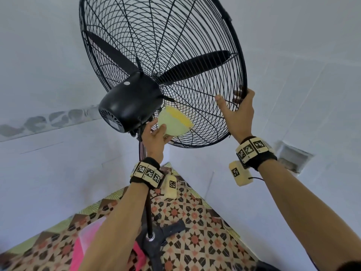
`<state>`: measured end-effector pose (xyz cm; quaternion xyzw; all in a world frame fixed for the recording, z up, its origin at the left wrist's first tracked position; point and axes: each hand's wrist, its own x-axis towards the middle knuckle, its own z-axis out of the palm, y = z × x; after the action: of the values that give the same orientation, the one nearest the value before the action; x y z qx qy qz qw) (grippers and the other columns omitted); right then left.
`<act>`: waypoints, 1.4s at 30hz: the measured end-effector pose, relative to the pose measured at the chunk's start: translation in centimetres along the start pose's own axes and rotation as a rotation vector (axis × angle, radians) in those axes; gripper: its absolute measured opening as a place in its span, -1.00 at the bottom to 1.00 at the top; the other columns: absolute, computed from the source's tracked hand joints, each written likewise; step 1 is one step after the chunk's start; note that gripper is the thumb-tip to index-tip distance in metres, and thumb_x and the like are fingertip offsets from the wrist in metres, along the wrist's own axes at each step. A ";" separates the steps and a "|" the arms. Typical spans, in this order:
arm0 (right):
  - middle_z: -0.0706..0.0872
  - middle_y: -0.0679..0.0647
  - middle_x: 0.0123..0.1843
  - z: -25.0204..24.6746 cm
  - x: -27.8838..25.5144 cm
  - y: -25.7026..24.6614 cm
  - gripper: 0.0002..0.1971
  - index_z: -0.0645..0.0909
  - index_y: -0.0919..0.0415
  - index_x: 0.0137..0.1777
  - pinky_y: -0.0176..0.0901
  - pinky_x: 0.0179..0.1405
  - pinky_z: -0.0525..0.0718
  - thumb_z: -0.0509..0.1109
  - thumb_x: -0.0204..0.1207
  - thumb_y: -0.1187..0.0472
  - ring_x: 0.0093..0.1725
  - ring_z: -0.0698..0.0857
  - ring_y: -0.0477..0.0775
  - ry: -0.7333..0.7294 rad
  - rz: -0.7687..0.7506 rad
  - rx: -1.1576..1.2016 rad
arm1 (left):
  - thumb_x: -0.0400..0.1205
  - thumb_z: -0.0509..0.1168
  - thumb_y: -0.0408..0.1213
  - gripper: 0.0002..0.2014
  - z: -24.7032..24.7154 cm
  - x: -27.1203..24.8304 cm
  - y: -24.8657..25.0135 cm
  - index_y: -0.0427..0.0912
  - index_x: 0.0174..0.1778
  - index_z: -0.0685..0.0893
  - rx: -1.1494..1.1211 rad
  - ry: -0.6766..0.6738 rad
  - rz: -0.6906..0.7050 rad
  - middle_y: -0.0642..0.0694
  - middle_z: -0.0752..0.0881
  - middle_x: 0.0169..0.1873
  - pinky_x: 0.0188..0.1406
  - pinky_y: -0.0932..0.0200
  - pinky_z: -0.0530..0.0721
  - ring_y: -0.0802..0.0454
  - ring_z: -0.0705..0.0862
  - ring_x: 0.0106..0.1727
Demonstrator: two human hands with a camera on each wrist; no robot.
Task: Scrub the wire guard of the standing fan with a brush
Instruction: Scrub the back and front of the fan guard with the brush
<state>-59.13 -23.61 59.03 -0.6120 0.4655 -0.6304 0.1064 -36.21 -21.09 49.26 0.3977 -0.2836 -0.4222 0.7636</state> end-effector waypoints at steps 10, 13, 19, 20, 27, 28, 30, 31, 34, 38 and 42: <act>0.65 -0.05 0.28 0.1 0.0 0.3 -0.18 0.36 0.14 0.48 -0.60 0.12 0.52 0.53 0.45 -0.39 0.23 0.66 -0.15 0.018 -0.003 0.005 | 0.74 0.37 -0.49 -0.60 0.6 0.0 0.1 -0.24 0.51 0.58 -0.015 0.074 -0.127 -0.30 0.69 0.37 -0.23 0.16 0.85 -0.13 0.81 -0.01; 0.67 -0.04 0.27 0.3 -0.2 0.1 -0.20 0.37 0.15 0.46 -0.60 0.10 0.54 0.54 0.45 -0.37 0.21 0.67 -0.18 0.020 -0.012 0.001 | 0.75 0.38 -0.42 -0.59 0.2 -0.4 0.9 -0.24 0.54 0.57 -0.075 -0.011 -0.028 -0.09 0.77 0.20 0.00 0.03 0.87 0.04 0.85 0.01; 0.66 -0.03 0.27 0.4 -0.2 0.1 -0.18 0.37 0.14 0.47 -0.48 0.16 0.58 0.53 0.44 -0.40 0.23 0.67 -0.12 0.039 0.001 0.003 | 0.75 0.38 -0.45 -0.68 1.9 -1.5 -0.2 -0.14 0.41 0.57 -0.055 0.011 -0.074 -0.16 0.76 0.19 -0.13 0.08 0.86 -0.05 0.81 -0.05; 0.66 -0.03 0.26 0.4 -0.2 0.1 -0.18 0.37 0.14 0.47 -0.50 0.15 0.58 0.53 0.44 -0.40 0.23 0.67 -0.12 0.039 0.005 0.001 | 0.75 0.38 -0.47 -0.68 1.9 -1.6 -0.6 -0.15 0.38 0.57 -0.039 0.048 -0.106 -0.21 0.77 0.22 -0.18 0.09 0.86 -0.03 0.81 -0.12; 0.69 -0.05 0.25 0.7 -0.4 -0.2 -0.20 0.38 0.14 0.45 -0.34 0.20 0.65 0.55 0.44 -0.38 0.22 0.69 -0.12 0.052 -0.008 0.003 | 0.74 0.39 -0.43 -0.67 1.5 -1.8 0.3 -0.12 0.41 0.60 -0.120 -0.019 -0.066 -0.24 0.69 0.37 -0.09 0.11 0.85 -0.20 0.77 0.24; 0.69 -0.05 0.25 0.8 -0.4 -0.2 -0.20 0.38 0.14 0.44 -0.32 0.21 0.66 0.55 0.44 -0.37 0.22 0.70 -0.12 0.056 -0.005 0.010 | 0.75 0.39 -0.43 -0.68 1.8 -1.9 0.3 -0.09 0.39 0.59 -0.119 -0.028 -0.059 -0.23 0.68 0.38 -0.09 0.12 0.84 -0.20 0.77 0.25; 0.70 -0.05 0.25 0.7 -0.5 -0.2 -0.19 0.38 0.15 0.45 -0.32 0.21 0.66 0.55 0.44 -0.37 0.22 0.70 -0.14 0.059 0.009 0.016 | 0.74 0.39 -0.45 -0.66 1.8 -2.0 -0.2 -0.11 0.40 0.58 -0.073 0.013 -0.089 -0.26 0.69 0.37 -0.14 0.11 0.85 -0.17 0.79 0.14; 0.69 -0.05 0.25 0.7 -0.5 -0.1 -0.19 0.38 0.15 0.46 -0.34 0.21 0.66 0.55 0.43 -0.38 0.21 0.69 -0.14 0.062 0.012 0.017 | 0.74 0.39 -0.47 -0.65 1.7 -1.9 -0.5 -0.13 0.42 0.58 -0.044 0.041 -0.112 -0.30 0.69 0.37 -0.16 0.09 0.86 -0.15 0.80 0.05; 0.68 -0.08 0.25 0.4 -0.7 0.0 -0.19 0.37 0.14 0.47 -0.42 0.17 0.63 0.56 0.43 -0.36 0.21 0.69 -0.19 0.059 0.025 0.022 | 0.73 0.39 -0.51 -0.63 0.9 -1.6 -0.7 -0.18 0.43 0.58 -0.016 0.067 -0.144 -0.34 0.71 0.36 -0.18 0.07 0.89 -0.19 0.80 0.05; 0.70 -0.09 0.26 0.6 -0.8 -0.2 -0.23 0.37 0.14 0.47 -0.53 0.12 0.60 0.58 0.46 -0.29 0.21 0.69 -0.25 0.054 0.014 0.035 | 0.75 0.39 -0.44 -0.60 1.0 -1.9 0.1 -0.20 0.51 0.55 -0.092 -0.018 -0.068 -0.24 0.74 0.27 -0.06 0.08 0.87 -0.11 0.80 0.16; 0.69 -0.06 0.26 0.7 -0.8 -0.2 -0.23 0.38 0.14 0.47 -0.53 0.13 0.60 0.58 0.46 -0.30 0.22 0.69 -0.19 0.064 0.018 0.038 | 0.75 0.37 -0.46 -0.64 1.5 -1.9 -0.5 -0.16 0.45 0.56 -0.036 0.014 -0.086 -0.29 0.74 0.28 -0.16 0.14 0.85 -0.19 0.80 0.11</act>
<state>-58.26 -23.33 58.51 -0.5853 0.4621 -0.6574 0.1086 -38.49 -20.17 49.43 0.3986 -0.2535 -0.4568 0.7538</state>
